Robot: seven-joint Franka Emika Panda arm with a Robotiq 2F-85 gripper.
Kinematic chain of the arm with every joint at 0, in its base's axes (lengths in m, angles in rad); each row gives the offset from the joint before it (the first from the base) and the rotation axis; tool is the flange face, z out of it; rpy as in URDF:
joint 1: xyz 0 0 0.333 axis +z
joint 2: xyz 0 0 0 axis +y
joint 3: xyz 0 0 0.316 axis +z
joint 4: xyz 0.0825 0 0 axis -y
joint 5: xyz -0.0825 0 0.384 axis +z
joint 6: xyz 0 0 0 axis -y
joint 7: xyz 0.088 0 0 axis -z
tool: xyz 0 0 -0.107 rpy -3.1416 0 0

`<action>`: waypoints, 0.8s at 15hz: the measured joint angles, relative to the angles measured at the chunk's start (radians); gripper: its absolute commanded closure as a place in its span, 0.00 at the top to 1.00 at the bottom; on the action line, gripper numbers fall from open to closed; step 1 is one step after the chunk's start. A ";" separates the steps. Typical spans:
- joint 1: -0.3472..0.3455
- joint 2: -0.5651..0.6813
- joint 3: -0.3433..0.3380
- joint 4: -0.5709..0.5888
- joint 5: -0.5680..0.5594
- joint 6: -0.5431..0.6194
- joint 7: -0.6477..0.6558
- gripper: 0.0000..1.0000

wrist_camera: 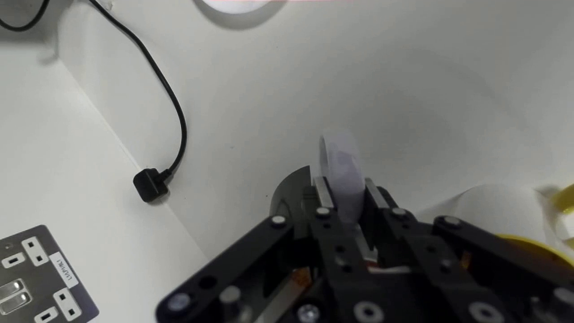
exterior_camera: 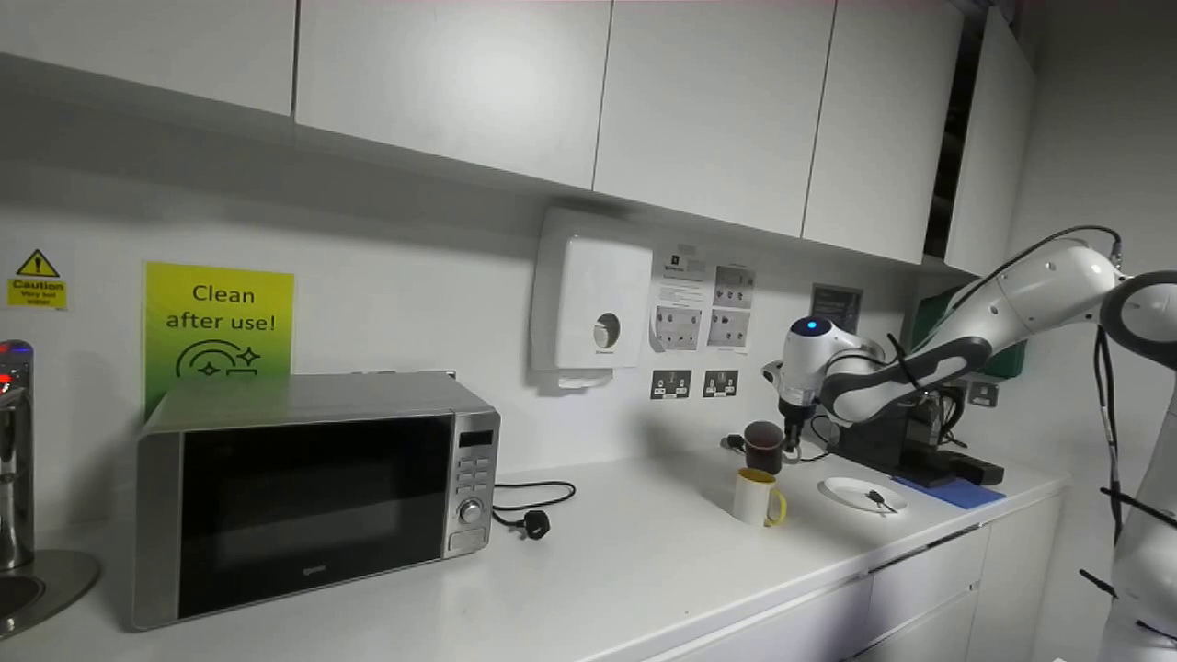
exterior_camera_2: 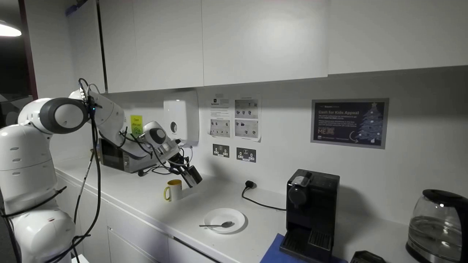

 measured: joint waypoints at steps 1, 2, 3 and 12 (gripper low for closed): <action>0.005 -0.001 0.008 0.000 -0.006 -0.020 0.012 0.05; 0.012 -0.002 0.012 0.000 -0.009 -0.043 0.023 0.05; 0.018 -0.005 0.018 0.000 -0.009 -0.066 0.031 0.05; 0.040 -0.050 0.051 0.002 -0.084 -0.174 0.077 0.05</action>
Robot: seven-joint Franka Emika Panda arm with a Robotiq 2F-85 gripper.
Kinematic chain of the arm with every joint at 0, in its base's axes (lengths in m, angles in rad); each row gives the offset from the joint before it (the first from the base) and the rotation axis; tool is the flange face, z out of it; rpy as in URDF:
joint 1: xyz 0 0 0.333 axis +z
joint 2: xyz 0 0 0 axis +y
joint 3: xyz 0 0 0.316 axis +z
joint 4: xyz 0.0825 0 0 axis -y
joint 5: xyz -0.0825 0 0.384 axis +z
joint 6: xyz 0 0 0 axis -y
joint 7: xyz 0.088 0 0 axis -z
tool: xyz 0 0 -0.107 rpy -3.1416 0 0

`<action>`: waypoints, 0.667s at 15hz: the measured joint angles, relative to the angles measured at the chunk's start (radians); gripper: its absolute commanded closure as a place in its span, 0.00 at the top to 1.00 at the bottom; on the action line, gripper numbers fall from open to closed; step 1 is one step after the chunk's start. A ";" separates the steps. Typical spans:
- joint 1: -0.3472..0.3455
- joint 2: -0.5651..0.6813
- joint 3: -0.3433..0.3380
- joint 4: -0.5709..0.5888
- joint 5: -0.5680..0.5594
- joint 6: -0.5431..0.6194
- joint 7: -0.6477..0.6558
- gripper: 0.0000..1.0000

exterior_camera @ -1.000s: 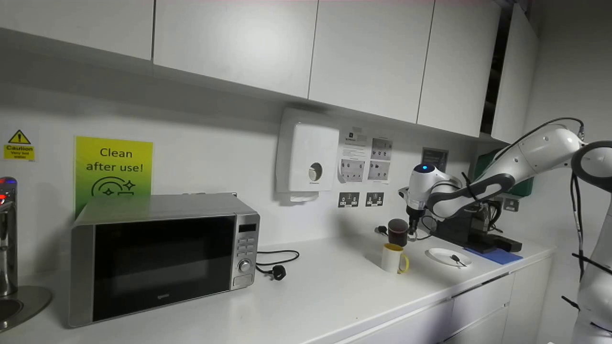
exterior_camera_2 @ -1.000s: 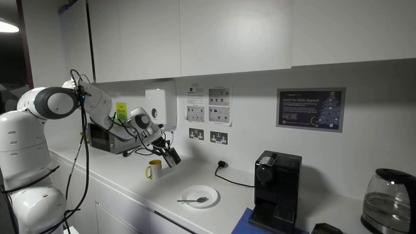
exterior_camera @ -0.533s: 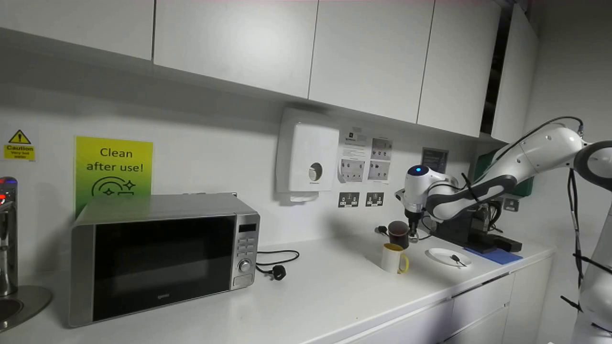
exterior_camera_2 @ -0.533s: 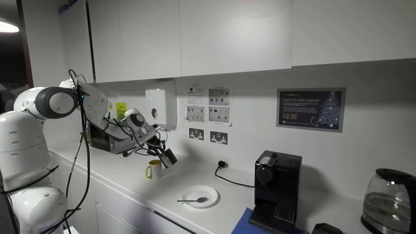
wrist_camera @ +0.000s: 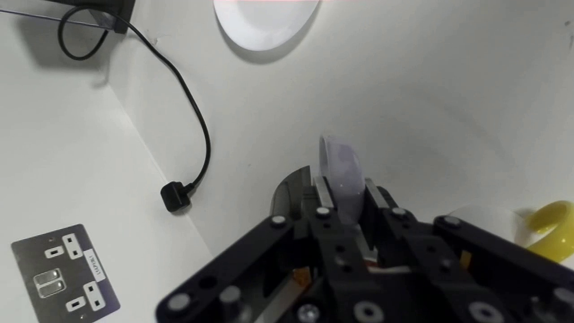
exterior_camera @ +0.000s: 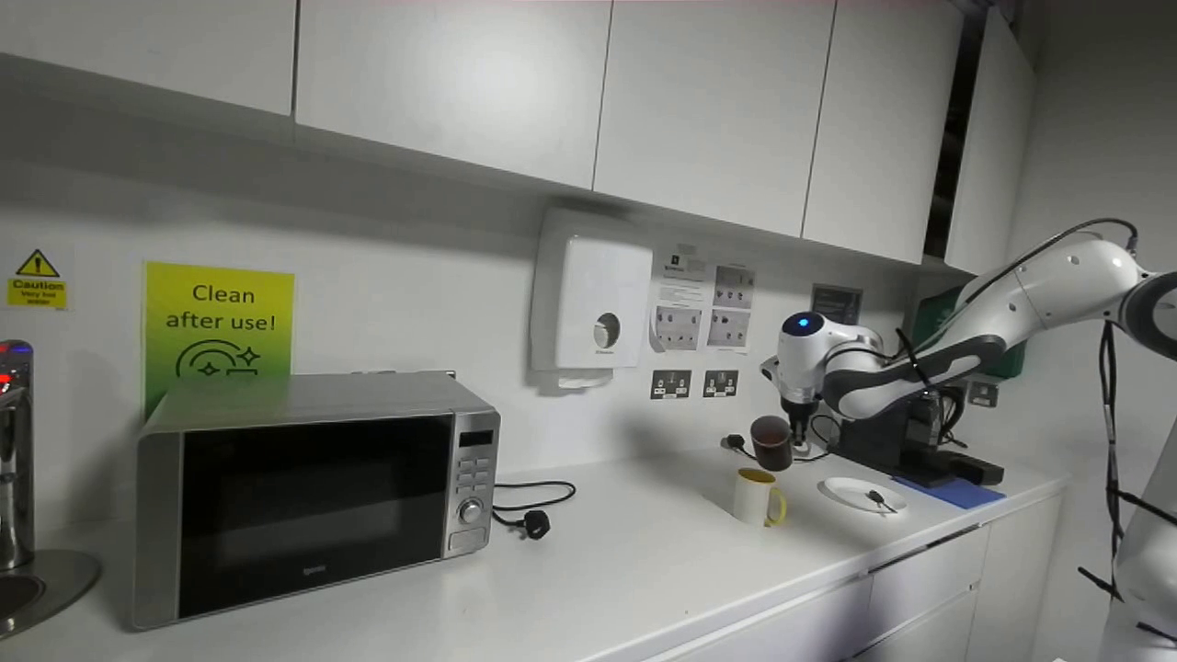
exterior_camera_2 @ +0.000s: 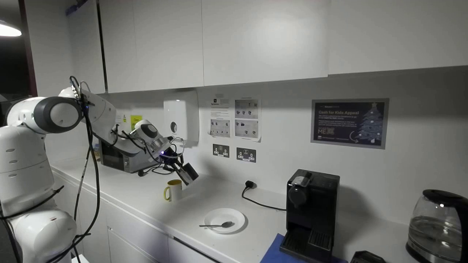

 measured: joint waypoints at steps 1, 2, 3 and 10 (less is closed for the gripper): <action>0.001 -0.004 0.003 0.000 -0.021 -0.006 0.008 0.05; 0.002 -0.008 0.005 0.000 -0.040 -0.012 0.017 0.05; 0.004 -0.010 0.008 0.001 -0.060 -0.019 0.027 0.05; 0.023 -0.013 0.034 0.002 -0.104 -0.114 0.077 0.05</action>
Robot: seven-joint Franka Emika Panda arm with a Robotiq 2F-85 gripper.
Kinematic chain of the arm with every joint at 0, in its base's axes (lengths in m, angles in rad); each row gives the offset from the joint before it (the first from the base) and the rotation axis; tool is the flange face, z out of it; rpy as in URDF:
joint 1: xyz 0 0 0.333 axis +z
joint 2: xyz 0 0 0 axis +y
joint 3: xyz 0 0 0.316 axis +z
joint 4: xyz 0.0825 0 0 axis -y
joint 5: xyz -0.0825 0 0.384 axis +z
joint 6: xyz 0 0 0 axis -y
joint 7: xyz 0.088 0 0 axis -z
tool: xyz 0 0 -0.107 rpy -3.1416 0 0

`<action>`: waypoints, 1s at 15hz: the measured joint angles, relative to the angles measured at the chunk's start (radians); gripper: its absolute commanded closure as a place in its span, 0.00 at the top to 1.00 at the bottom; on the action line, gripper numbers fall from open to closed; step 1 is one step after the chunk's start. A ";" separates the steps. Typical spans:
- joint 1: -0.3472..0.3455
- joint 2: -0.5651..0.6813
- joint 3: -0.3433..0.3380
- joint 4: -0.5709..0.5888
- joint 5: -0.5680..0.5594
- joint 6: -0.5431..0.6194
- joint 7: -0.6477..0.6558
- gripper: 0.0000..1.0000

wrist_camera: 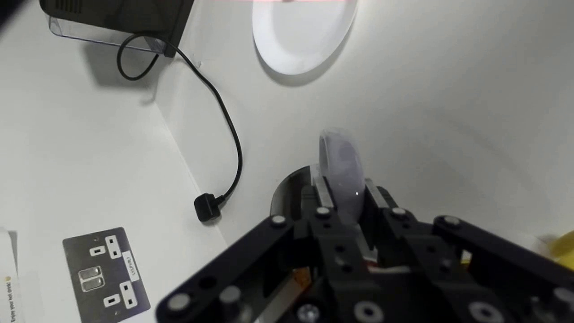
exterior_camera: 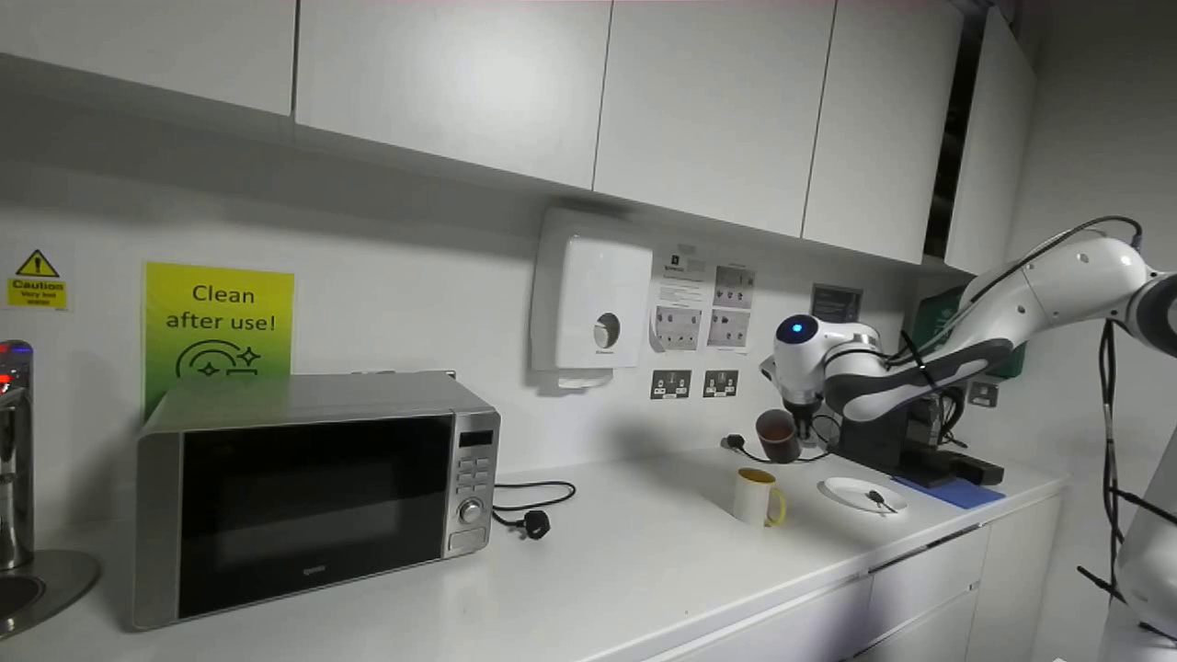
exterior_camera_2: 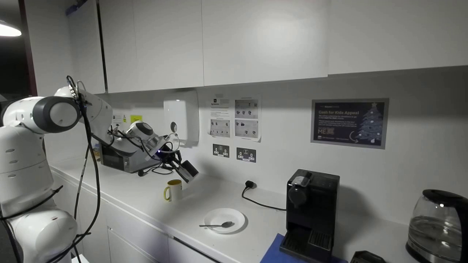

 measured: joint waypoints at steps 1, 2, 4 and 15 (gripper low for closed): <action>0.003 0.000 0.004 0.000 -0.001 -0.014 0.004 0.05; 0.008 0.000 0.007 0.000 -0.001 -0.026 0.006 0.05; 0.015 0.000 0.015 0.000 -0.003 -0.048 0.009 0.05; 0.041 0.009 0.044 0.000 -0.102 -0.130 0.066 0.05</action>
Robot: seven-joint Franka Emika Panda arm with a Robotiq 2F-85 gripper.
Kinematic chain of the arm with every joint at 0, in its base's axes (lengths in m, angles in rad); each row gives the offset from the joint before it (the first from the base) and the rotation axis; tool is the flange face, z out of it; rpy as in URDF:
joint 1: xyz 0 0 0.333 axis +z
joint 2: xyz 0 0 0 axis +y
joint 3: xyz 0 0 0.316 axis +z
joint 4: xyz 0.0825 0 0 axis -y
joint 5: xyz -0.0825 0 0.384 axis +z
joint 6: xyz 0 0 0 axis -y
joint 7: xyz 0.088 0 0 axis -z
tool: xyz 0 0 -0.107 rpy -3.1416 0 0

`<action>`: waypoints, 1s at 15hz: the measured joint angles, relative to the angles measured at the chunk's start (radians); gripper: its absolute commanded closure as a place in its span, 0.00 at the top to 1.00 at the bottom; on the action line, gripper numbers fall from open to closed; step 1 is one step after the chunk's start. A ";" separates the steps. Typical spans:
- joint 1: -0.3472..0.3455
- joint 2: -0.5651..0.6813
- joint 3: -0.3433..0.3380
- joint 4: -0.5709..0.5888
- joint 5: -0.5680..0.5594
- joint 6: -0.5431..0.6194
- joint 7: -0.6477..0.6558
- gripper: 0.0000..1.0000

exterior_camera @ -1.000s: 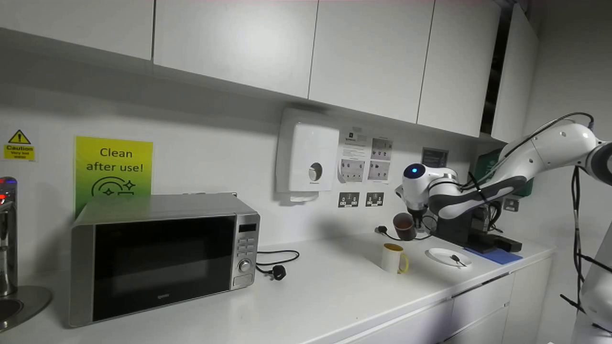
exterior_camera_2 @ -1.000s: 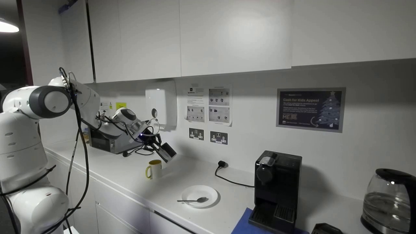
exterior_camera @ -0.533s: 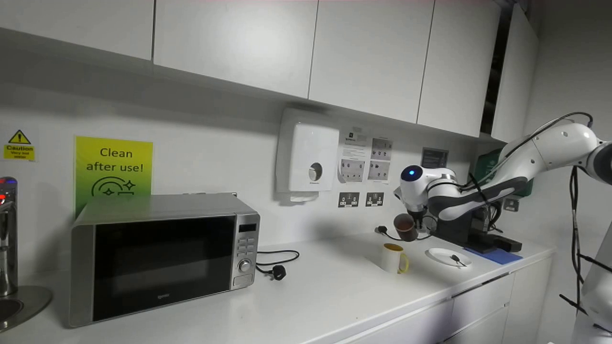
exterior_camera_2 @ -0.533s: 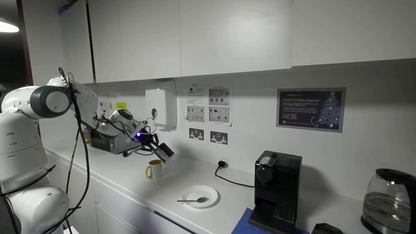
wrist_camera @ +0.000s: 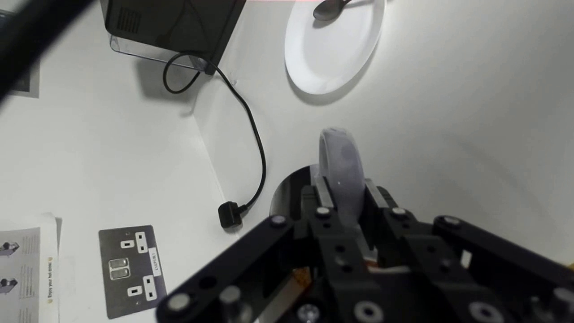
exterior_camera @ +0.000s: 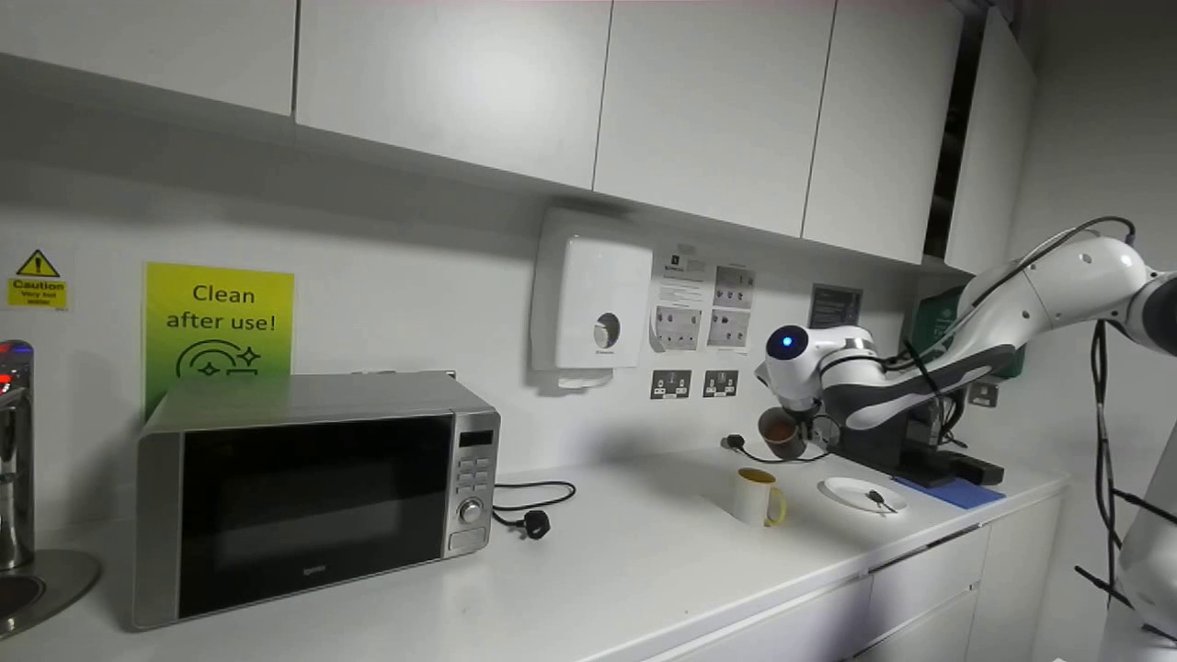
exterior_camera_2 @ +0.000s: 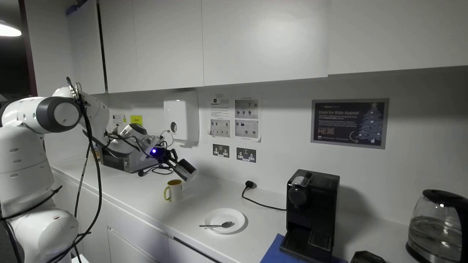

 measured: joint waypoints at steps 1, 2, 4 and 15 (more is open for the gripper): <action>0.001 0.003 0.004 0.000 -0.009 -0.009 0.007 0.05; 0.001 0.006 0.007 0.000 -0.016 -0.018 0.014 0.05; 0.009 0.012 0.011 0.000 -0.025 -0.035 0.021 0.05; 0.042 0.039 0.033 0.000 -0.092 -0.104 0.060 0.05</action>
